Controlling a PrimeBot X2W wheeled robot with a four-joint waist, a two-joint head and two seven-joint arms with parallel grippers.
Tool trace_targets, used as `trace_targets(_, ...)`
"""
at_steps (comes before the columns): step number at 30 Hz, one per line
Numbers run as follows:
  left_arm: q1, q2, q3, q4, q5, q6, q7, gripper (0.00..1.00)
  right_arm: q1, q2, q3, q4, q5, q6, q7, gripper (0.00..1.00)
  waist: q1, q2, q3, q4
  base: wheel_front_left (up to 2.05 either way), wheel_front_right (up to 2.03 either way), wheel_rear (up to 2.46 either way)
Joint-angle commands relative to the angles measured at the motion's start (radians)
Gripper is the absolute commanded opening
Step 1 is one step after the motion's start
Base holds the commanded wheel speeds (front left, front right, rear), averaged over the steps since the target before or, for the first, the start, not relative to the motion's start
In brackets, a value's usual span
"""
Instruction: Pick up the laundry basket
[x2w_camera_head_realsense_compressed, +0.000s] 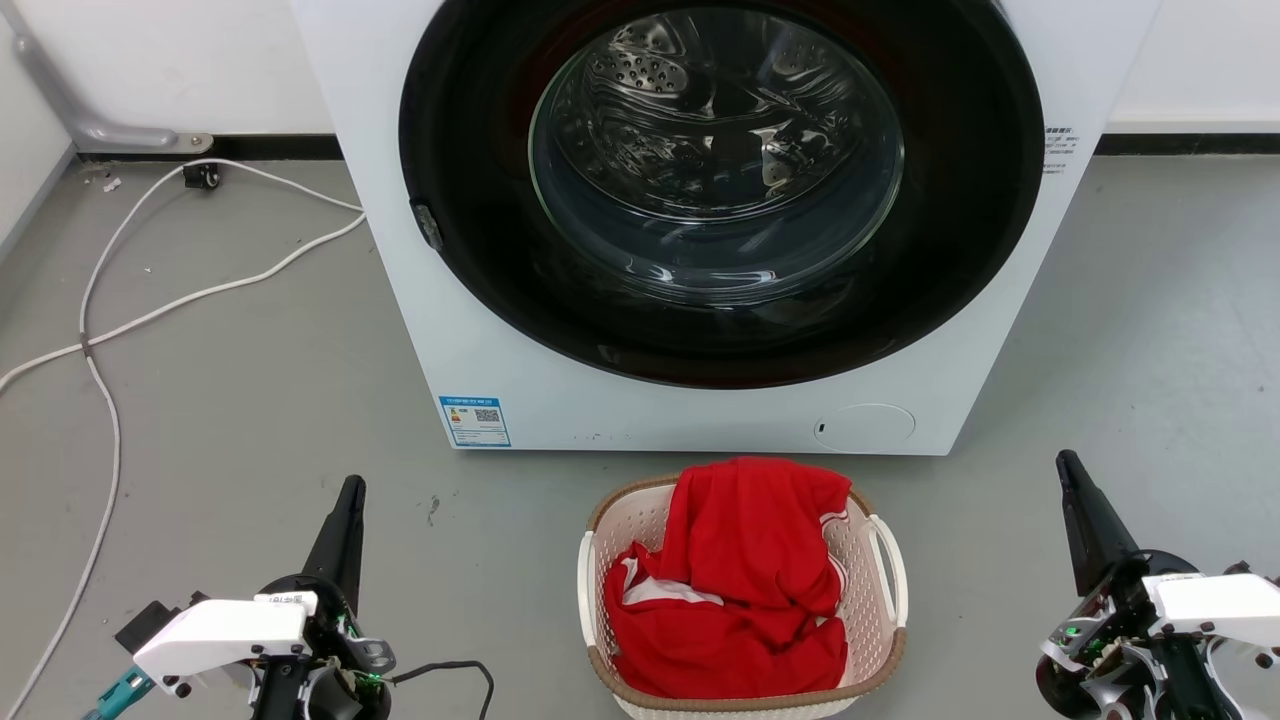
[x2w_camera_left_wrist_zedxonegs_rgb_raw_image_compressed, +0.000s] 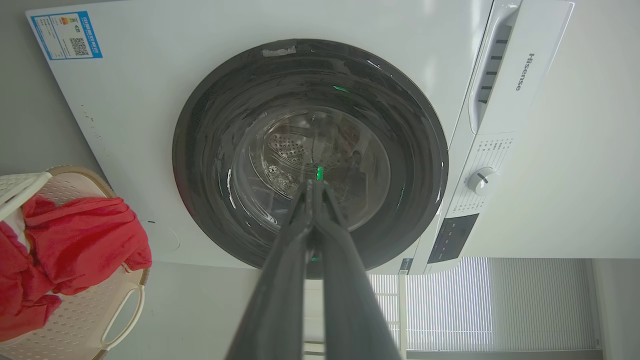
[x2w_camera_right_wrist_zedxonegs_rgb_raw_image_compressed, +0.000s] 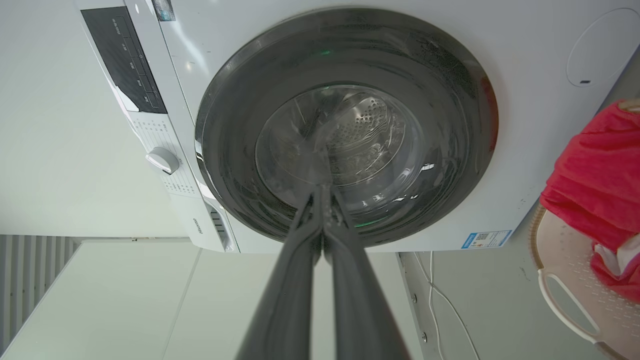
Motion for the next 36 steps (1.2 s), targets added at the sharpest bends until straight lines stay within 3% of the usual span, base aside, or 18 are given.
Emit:
trace_targets(1,-0.008,0.001,0.003,0.0,-0.002,-0.004,0.003,0.0,-0.011,0.004,-0.002,0.001,-0.003,0.0,0.003,0.0,0.0,-0.0001,0.0,0.0,0.0,0.0,0.0)
trace_targets(22,-0.008,0.001,0.003,-0.001,-0.002,-0.004,0.003,0.0,-0.011,0.005,-0.003,0.001,-0.005,0.0,0.005,0.0,0.0,-0.0001,0.0,0.0,0.0,0.0,0.0)
trace_targets(23,0.0,0.0,0.0,0.0,0.0,0.0,0.0,1.0,0.0,0.001,-0.002,0.0,-0.001,0.0,0.001,1.0,0.0,-0.0001,0.0,0.0,0.0,0.0,0.0)
trace_targets(30,0.021,-0.002,-0.012,-0.002,0.017,0.001,-0.023,1.0,0.024,0.003,0.007,0.013,-0.022,0.0,-0.021,1.0,0.0,-0.0001,0.001,0.0,0.0,0.0,0.0)
trace_targets(36,0.027,-0.002,-0.015,-0.036,0.13,0.002,-0.053,1.0,0.031,0.003,0.014,-0.022,-0.155,0.0,-0.05,1.0,0.0,-0.0001,0.003,-0.001,0.0,0.0,0.0)
